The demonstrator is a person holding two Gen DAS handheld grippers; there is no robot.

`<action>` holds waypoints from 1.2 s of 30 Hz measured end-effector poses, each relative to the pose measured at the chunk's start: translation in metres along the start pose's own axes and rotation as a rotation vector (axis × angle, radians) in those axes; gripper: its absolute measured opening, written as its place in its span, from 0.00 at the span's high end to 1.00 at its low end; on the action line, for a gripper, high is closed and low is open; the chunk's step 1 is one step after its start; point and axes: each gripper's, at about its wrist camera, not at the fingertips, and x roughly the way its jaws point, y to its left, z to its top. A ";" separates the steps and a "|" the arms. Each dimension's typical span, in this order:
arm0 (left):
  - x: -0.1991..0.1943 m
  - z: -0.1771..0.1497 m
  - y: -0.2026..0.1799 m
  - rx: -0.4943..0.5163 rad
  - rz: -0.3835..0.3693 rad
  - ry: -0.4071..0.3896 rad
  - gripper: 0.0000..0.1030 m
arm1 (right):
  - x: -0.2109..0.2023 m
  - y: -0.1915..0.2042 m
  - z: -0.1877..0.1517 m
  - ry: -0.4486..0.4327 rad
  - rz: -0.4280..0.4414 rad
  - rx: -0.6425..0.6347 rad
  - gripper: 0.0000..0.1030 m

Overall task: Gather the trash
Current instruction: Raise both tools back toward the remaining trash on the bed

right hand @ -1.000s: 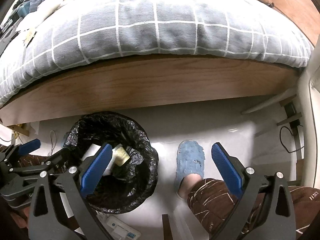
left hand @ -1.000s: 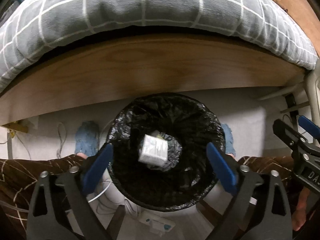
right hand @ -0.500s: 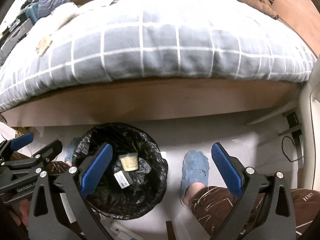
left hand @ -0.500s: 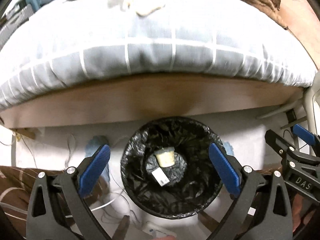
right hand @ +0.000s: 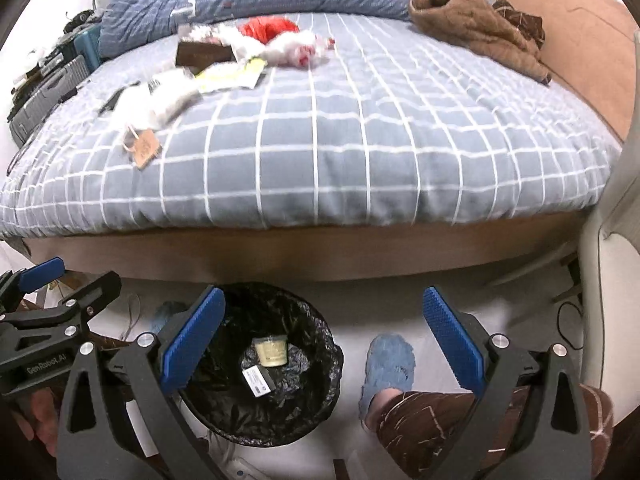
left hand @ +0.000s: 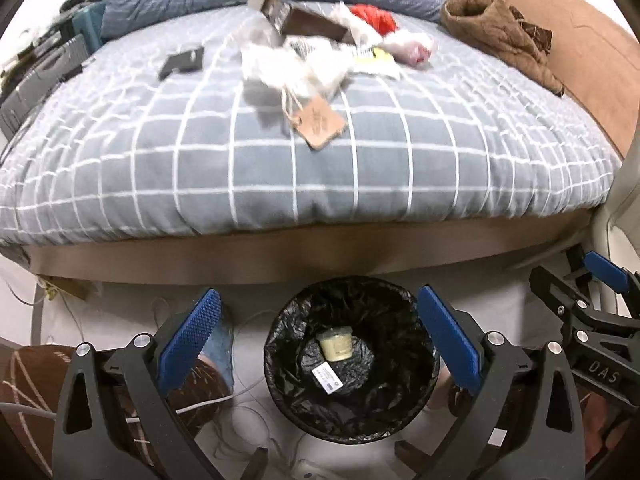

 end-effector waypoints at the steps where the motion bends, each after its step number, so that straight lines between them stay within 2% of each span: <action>1: -0.004 0.001 0.001 -0.002 -0.002 -0.007 0.06 | -0.003 0.000 0.002 -0.006 0.000 -0.001 0.07; 21: -0.055 0.032 0.012 -0.026 0.013 -0.091 0.06 | -0.066 0.015 0.047 -0.138 -0.003 -0.050 0.07; 28: -0.069 0.049 0.020 -0.044 0.024 -0.113 0.06 | -0.074 0.021 0.065 -0.162 0.003 -0.058 0.07; 36: -0.066 0.074 0.031 -0.061 0.042 -0.109 0.06 | -0.066 0.033 0.098 -0.167 0.013 -0.080 0.07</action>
